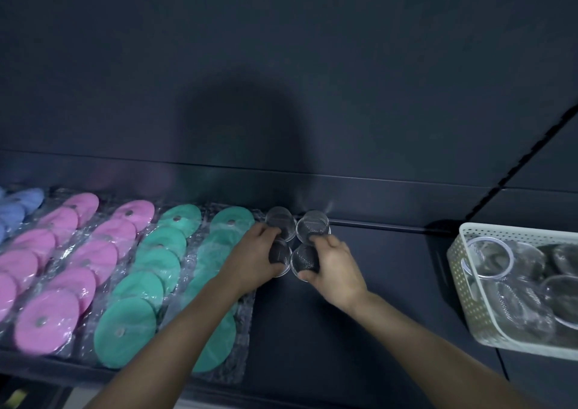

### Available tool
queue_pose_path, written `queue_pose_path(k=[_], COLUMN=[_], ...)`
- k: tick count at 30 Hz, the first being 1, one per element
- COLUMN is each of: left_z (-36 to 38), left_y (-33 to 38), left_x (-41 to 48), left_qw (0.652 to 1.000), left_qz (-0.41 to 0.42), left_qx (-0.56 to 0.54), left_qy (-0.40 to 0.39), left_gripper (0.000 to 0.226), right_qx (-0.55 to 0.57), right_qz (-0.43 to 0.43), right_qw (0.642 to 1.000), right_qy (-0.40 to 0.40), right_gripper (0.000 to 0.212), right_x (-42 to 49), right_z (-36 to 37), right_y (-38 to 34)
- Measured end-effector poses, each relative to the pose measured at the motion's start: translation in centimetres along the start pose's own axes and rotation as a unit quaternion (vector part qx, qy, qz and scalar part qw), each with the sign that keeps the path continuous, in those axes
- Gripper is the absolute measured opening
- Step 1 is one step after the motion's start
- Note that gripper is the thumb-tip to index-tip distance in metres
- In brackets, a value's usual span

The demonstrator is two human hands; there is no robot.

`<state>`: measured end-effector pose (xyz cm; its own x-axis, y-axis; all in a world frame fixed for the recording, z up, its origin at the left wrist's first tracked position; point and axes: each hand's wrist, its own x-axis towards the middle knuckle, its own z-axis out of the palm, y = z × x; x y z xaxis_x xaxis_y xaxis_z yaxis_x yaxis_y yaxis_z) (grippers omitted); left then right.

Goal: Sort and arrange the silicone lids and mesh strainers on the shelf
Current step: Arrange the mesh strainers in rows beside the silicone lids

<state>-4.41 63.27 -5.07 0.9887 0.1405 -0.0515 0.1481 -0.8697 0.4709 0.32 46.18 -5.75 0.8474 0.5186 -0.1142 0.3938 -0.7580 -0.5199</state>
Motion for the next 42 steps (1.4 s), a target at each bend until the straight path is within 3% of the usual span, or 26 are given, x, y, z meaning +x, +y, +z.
queue_pose_path(k=[5,10,15,20,25,30,38,42], left_z=[-0.3,-0.3,0.4,0.2,0.0,0.5,3.2,4.8], left_y=[-0.1,-0.6,-1.0,0.3,3.3,7.9,16.9,21.7], left_x=[0.5,1.0,0.8,0.4,-0.2,-0.8,-0.6,0.3], left_qw=[1.000,0.995,0.993,0.998,0.998,0.995,0.986,0.976], left_qz=[0.025,-0.011,-0.025,-0.012,0.055,0.093,0.153,0.203], left_qx=[-0.011,0.048,0.063,0.037,0.022,-0.025,-0.056,-0.050], left_qy=[0.011,-0.090,-0.092,-0.057,-0.009,0.003,-0.046,-0.064], left_gripper=[0.092,0.115,0.117,0.112,0.085,0.059,0.059,0.052], right_qx=[0.007,-0.076,-0.110,-0.056,0.003,-0.013,-0.058,-0.111], right_qz=[-0.040,-0.040,-0.050,-0.052,-0.051,-0.014,0.040,0.079], right_qw=[0.999,0.989,0.983,0.989,0.997,1.000,0.992,0.984], right_qy=[0.025,-0.117,-0.137,-0.129,-0.060,0.001,0.106,0.114], right_gripper=[0.077,0.101,0.107,0.111,0.088,0.063,0.041,0.032], right_x=[0.8,2.4,2.4,1.4,-0.9,-3.8,-9.5,-12.1], right_z=[-1.9,-2.6,-2.6,-3.5,-5.5,-8.7,-15.0,-17.8], right_y=[0.1,1.0,1.5,1.2,2.0,4.9,11.7,15.8])
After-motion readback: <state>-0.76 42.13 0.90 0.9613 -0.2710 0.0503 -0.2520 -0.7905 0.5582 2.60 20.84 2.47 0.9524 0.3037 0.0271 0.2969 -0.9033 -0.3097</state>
